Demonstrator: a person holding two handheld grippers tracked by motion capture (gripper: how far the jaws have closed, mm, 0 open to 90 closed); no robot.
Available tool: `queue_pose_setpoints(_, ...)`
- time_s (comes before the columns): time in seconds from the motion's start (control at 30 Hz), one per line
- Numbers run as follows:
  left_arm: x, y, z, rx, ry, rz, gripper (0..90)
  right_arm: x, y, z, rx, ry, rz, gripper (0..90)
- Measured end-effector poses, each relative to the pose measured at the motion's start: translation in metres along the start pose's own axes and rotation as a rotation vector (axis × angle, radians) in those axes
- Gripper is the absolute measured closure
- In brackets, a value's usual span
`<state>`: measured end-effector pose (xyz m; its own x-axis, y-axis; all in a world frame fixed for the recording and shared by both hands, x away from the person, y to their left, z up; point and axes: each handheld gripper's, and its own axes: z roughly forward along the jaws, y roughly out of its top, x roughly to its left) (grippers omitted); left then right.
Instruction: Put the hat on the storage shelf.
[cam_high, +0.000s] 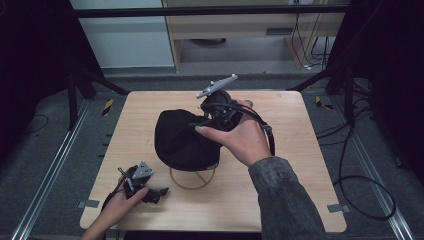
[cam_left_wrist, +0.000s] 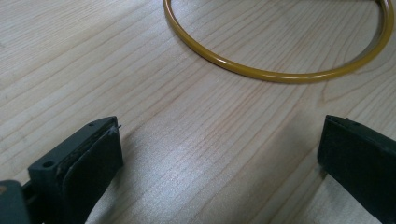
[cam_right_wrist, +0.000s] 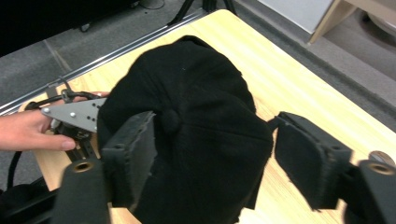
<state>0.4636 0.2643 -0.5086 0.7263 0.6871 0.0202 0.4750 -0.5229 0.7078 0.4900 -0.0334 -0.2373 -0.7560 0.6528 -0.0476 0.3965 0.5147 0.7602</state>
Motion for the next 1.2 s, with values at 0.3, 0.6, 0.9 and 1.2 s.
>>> queue_pose_setpoints(0.3,0.000,0.000,0.000,0.000,0.000,0.000,0.0,-0.006,-0.011,-0.005,0.015,-0.045,0.025,9.2)
queue_pose_setpoints(0.6,0.000,0.000,0.000,-0.001,0.000,0.000,0.0,-0.015,-0.026,-0.019,-0.007,-0.070,0.043,5.8)
queue_pose_setpoints(0.9,0.000,0.000,0.000,0.001,0.000,0.002,0.0,-0.022,-0.051,-0.034,-0.017,-0.115,0.052,10.5)
queue_pose_setpoints(1.2,0.000,0.000,0.000,0.000,0.000,0.003,0.0,-0.027,-0.088,-0.038,-0.024,-0.142,0.053,10.8)
